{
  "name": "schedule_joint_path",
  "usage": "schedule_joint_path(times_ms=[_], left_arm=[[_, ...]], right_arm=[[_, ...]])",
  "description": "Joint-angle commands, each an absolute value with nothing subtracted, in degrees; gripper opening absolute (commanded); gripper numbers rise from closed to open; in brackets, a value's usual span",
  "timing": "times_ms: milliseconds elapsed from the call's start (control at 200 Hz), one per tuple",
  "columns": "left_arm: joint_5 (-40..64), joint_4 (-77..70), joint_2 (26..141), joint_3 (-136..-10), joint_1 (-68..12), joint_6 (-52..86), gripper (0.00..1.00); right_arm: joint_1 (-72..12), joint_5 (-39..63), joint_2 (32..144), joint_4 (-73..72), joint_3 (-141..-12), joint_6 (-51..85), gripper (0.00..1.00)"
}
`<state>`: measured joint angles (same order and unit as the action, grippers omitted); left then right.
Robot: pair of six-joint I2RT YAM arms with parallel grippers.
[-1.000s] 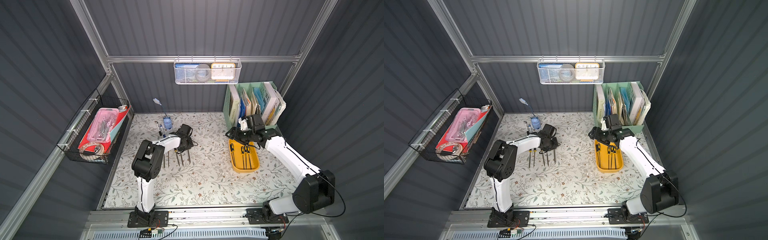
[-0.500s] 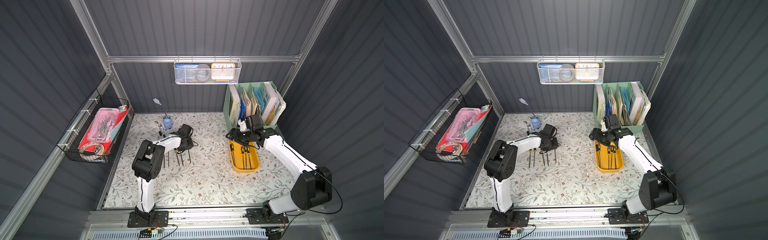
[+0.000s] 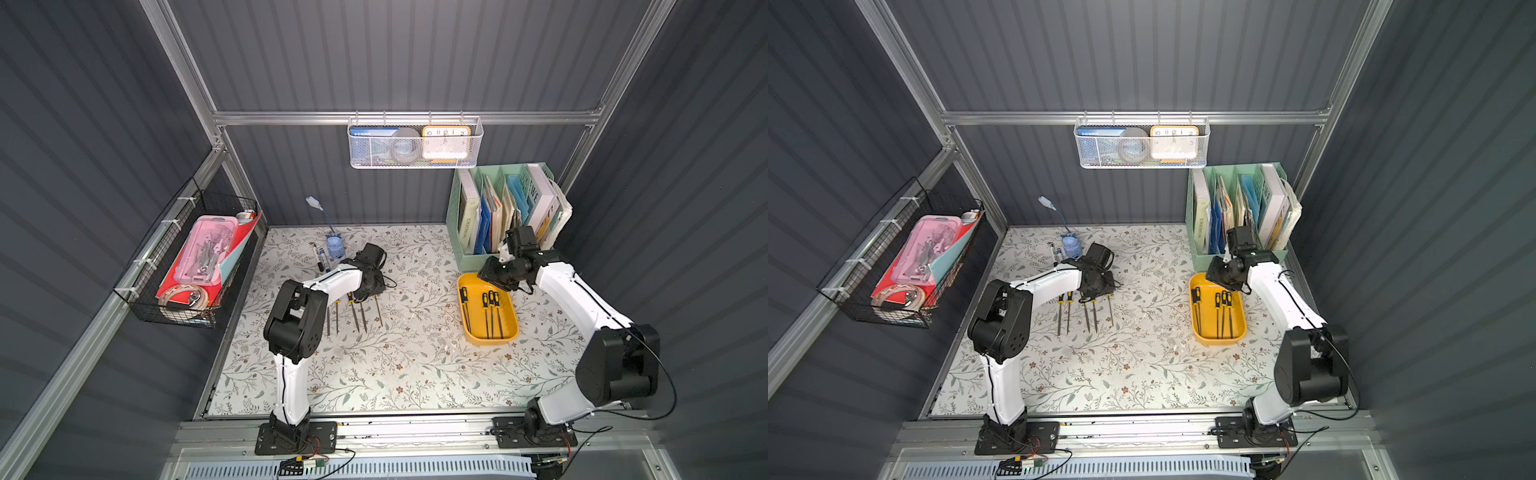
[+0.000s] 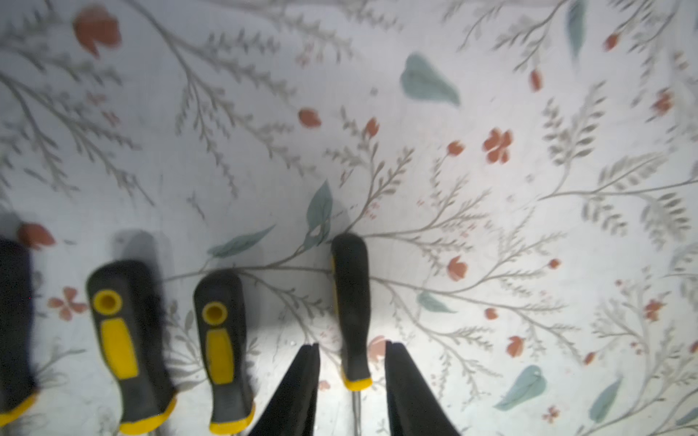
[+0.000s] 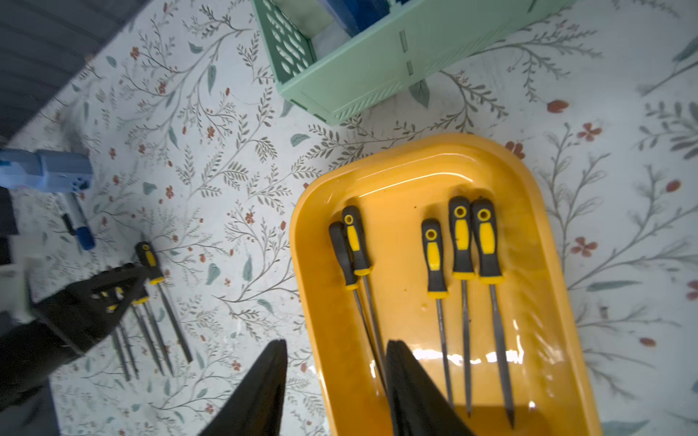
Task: Take the file tool out of the storage box
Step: Place the file tool at the center of the board.
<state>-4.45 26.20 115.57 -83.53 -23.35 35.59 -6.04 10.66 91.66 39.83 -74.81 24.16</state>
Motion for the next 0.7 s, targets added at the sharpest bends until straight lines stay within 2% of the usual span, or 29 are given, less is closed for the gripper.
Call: schedule_joint_path(times_ms=[0,115,355,405,695], left_arm=[[-6.0,30.4,112.7,-88.3,-23.3,33.8,0.37],[-7.2,32.0,113.1,-90.4,-23.3,33.5,0.34],[-8.5,32.5,115.8,-89.8,-23.3,34.2,0.04],[-8.3,31.8,116.0,-89.1,-23.3,34.3,0.0],[-5.8,29.5,118.5,-88.5,-23.3,33.9,0.0]], right_arm=[[-6.2,10.4,95.7,45.3,-77.9,21.3,0.46],[-6.3,11.1,97.2,44.7,-78.4,22.0,0.44],[-6.3,11.8,96.4,42.3,-76.6,23.1,0.35],[-6.4,11.9,96.3,42.4,-76.3,22.9,0.33],[-6.3,11.4,95.8,42.1,-73.6,22.6,0.22]])
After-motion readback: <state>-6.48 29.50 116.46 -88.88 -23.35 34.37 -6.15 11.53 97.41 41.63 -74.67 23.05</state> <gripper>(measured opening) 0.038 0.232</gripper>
